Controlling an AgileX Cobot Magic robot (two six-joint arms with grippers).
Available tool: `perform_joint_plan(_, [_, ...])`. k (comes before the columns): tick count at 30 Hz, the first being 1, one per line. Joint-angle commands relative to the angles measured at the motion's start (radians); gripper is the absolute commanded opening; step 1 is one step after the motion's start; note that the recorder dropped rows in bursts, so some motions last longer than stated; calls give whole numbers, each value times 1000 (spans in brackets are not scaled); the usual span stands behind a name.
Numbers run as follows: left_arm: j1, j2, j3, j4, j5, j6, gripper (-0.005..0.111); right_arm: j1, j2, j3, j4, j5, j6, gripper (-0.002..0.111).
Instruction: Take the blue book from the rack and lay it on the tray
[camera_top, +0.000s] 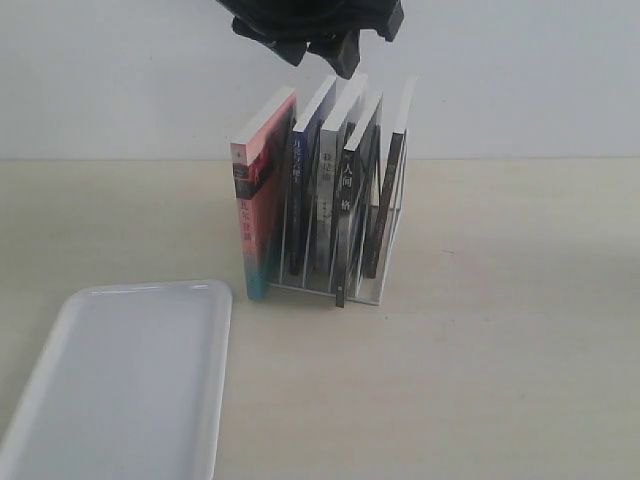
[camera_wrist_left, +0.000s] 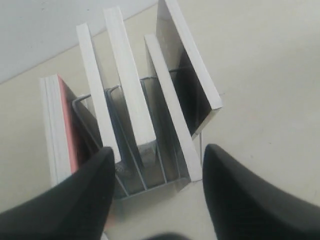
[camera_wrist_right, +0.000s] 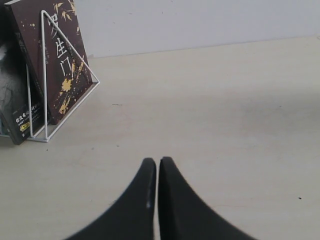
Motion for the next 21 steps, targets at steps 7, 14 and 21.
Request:
perform_joint_plan(7, [74,-4,-8,-81,10,38,51,-1,-5,-1,-5,-12,-6,1])
perform_joint_plan(14, [85,32,-8,-87,-10,55,51,-1,-5,-1,-5,-12,-6,1])
perform_joint_plan(21, [82,82,-8,-109,-58,75,51,-1,-5,-1,-5,-12,-6,1])
